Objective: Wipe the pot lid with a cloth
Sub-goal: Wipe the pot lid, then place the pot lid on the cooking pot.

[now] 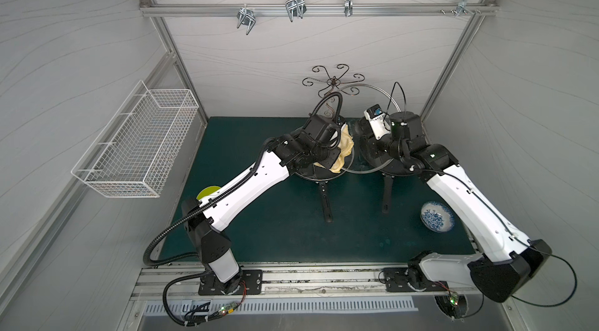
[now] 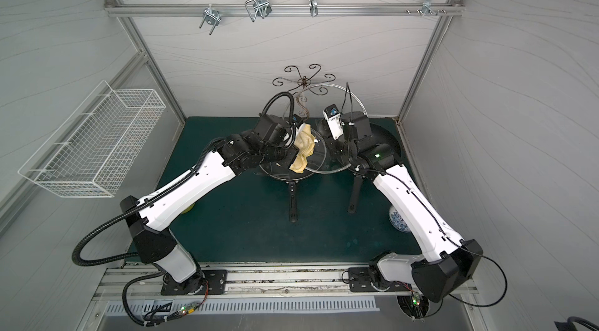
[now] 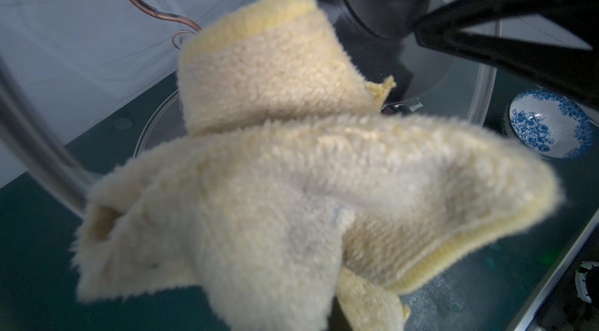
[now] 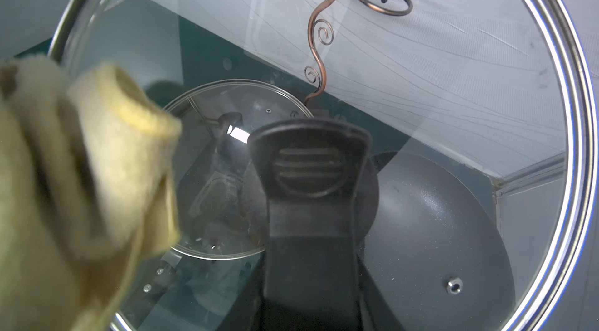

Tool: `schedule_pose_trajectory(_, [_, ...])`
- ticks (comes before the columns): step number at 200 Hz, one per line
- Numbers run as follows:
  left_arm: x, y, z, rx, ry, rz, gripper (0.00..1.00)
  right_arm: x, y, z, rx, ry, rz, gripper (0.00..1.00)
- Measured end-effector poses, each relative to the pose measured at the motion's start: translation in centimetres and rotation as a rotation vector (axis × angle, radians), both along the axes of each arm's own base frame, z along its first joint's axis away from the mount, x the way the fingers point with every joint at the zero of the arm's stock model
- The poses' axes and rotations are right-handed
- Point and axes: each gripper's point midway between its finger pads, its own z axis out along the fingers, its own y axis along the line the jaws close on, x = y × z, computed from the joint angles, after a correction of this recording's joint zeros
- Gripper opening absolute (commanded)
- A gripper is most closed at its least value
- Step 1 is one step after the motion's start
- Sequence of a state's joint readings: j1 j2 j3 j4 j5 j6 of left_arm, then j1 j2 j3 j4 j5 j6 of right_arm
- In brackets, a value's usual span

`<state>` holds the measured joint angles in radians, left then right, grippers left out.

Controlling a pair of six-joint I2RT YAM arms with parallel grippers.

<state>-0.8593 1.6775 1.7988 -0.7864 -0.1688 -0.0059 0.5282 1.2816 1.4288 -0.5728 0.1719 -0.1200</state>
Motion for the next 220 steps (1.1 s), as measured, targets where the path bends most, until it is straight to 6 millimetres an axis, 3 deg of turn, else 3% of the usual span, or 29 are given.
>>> schedule_pose_trajectory(32, [-0.7,-1.6,-1.6,0.019,0.033,-0.040,0.00,0.4,-0.4,-0.2,0.032,0.023,-0.037,0.00])
schedule_pose_trajectory(62, [-0.8,-2.0,-1.3,-0.007,0.030,-0.058,0.00,0.8,-1.3,-0.5,0.052,0.046,-0.078,0.00])
schedule_pose_trajectory(99, [-1.4,-1.3,-1.5,-0.044,-0.004,-0.067,0.00,1.5,-3.2,-0.6,0.071,0.058,-0.137,0.00])
schedule_pose_trajectory(153, [-2.6,0.4,0.6,-0.195,-0.131,-0.089,0.00,2.5,-7.7,-1.7,0.117,0.097,-0.290,0.00])
schedule_pose_trajectory(220, [-3.4,0.0,1.9,-0.364,-0.226,-0.165,0.00,3.1,-13.9,-5.2,0.166,0.193,-0.517,0.00])
